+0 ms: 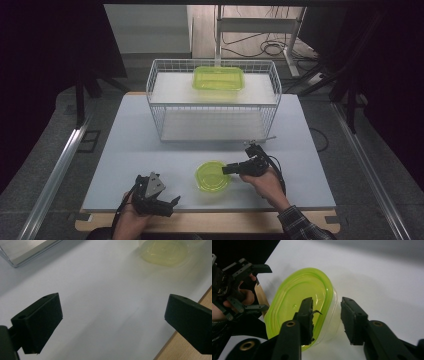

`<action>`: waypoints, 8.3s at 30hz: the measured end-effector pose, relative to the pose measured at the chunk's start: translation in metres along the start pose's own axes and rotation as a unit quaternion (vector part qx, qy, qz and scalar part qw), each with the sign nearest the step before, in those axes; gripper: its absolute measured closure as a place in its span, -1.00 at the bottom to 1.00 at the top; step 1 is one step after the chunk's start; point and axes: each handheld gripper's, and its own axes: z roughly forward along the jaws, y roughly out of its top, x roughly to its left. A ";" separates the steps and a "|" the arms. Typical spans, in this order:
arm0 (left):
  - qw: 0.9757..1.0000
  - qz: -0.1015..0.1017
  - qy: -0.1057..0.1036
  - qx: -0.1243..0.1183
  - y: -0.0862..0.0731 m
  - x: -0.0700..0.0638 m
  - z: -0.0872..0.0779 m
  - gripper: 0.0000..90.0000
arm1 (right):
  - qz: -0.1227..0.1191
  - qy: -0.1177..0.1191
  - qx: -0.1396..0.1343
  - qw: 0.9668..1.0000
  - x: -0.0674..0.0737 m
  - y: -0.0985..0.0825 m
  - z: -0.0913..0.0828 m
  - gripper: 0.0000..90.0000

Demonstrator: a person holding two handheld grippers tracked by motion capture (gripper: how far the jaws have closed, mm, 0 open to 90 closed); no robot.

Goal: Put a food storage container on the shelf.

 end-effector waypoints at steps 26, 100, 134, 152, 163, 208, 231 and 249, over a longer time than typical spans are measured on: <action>1.000 -0.014 0.003 0.001 -0.001 0.003 0.000 -0.99 | 0.034 0.035 -0.030 0.998 0.005 0.011 -0.030 0.80; 1.000 -0.029 -0.006 0.007 -0.001 0.006 -0.001 -0.99 | 0.012 0.023 -0.195 0.980 0.063 0.144 -0.132 0.80; 1.000 -0.025 -0.012 0.013 -0.002 0.005 0.001 -0.99 | 0.030 -0.049 -0.254 0.965 0.066 0.218 -0.135 0.80; 1.000 -0.024 -0.015 0.013 -0.002 0.005 0.000 -0.99 | 0.054 -0.074 -0.260 0.961 0.057 0.236 -0.117 0.80; 1.000 -0.023 -0.016 0.015 -0.002 0.005 0.000 -0.99 | 0.027 -0.141 -0.252 0.957 0.065 0.244 -0.112 0.71; 1.000 -0.019 -0.015 0.018 -0.001 0.004 0.001 -0.99 | -0.072 -0.119 -0.189 0.972 0.078 0.190 -0.108 -0.43; 0.999 -0.027 -0.027 0.016 -0.001 0.004 0.001 -0.99 | -0.140 -0.114 -0.156 0.971 0.089 0.139 -0.093 -0.68; 0.999 -0.023 -0.026 0.018 -0.001 0.004 0.001 -0.99 | -0.172 -0.113 -0.123 0.971 0.076 0.094 -0.070 -0.80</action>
